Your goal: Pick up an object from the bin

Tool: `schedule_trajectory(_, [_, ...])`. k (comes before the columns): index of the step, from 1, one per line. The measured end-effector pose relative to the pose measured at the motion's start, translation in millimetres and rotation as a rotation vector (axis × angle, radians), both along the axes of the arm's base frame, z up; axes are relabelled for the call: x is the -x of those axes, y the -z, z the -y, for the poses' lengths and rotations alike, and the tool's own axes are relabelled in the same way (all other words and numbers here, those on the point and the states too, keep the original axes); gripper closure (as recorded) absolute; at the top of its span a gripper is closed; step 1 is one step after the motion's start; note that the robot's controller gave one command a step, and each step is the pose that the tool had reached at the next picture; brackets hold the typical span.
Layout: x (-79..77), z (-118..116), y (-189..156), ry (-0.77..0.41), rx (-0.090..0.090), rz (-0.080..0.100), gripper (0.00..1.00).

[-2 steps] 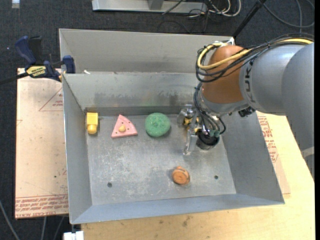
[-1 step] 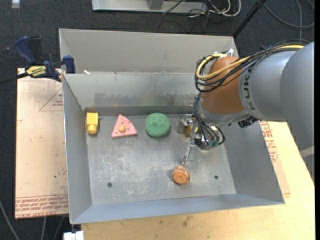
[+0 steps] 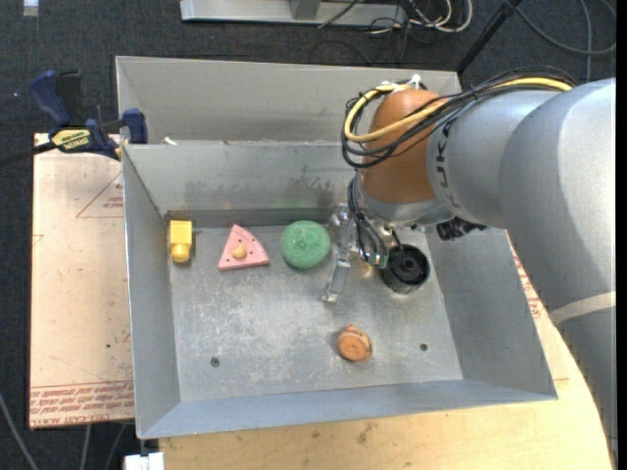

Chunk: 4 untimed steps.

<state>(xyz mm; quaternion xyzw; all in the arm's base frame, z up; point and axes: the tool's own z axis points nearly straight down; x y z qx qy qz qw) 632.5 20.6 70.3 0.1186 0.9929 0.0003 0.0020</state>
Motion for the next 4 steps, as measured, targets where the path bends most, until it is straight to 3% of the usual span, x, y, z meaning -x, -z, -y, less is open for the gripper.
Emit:
schedule_trajectory(1, [-10.5, -34.8, -0.2, -0.028, -0.001, 0.001, 0.00])
schedule_trajectory(2, [-16.6, -42.6, -0.1, 0.109, 0.000, 0.000, 1.00])
schedule_trajectory(3, [-15.9, -43.0, 0.2, 0.109, 0.000, -0.003, 0.00])
schedule_trajectory(4, [-16.0, -43.1, 0.2, 0.109, 0.000, -0.003, 0.00])
